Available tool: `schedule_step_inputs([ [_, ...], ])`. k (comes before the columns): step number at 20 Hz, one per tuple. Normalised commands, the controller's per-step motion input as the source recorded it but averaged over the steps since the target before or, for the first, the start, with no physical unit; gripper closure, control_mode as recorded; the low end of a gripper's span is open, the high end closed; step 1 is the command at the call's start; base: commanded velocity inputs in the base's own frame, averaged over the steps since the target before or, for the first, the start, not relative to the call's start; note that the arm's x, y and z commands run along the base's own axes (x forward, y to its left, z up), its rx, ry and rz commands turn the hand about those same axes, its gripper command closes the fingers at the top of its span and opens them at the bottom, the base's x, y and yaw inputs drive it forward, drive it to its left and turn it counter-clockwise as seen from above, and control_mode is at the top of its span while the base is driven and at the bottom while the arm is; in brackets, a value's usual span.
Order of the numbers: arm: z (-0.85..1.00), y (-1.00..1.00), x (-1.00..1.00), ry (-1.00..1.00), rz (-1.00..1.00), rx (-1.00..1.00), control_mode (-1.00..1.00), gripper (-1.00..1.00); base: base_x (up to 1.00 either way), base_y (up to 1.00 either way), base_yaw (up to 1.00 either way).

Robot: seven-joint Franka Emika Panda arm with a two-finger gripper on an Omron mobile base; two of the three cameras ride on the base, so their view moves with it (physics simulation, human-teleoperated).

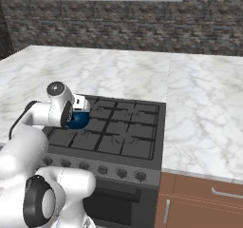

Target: The kettle is done boiling. Turn off the stove, then wait for 300 timesteps before moving the kettle to the dining table.

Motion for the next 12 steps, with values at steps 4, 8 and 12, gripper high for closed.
schedule_step_inputs([
  [4,0.4,-0.13,-0.2,-0.02,0.0,0.0,-1.0,1.0,0.0,0.0,0.0],
  [8,0.37,-0.11,-0.18,-0.01,0.0,0.0,-1.0,1.0,0.0,0.0,0.0],
  [12,0.27,-0.23,-0.18,0.0,0.0,0.0,-1.0,1.0,0.0,0.0,0.0],
])
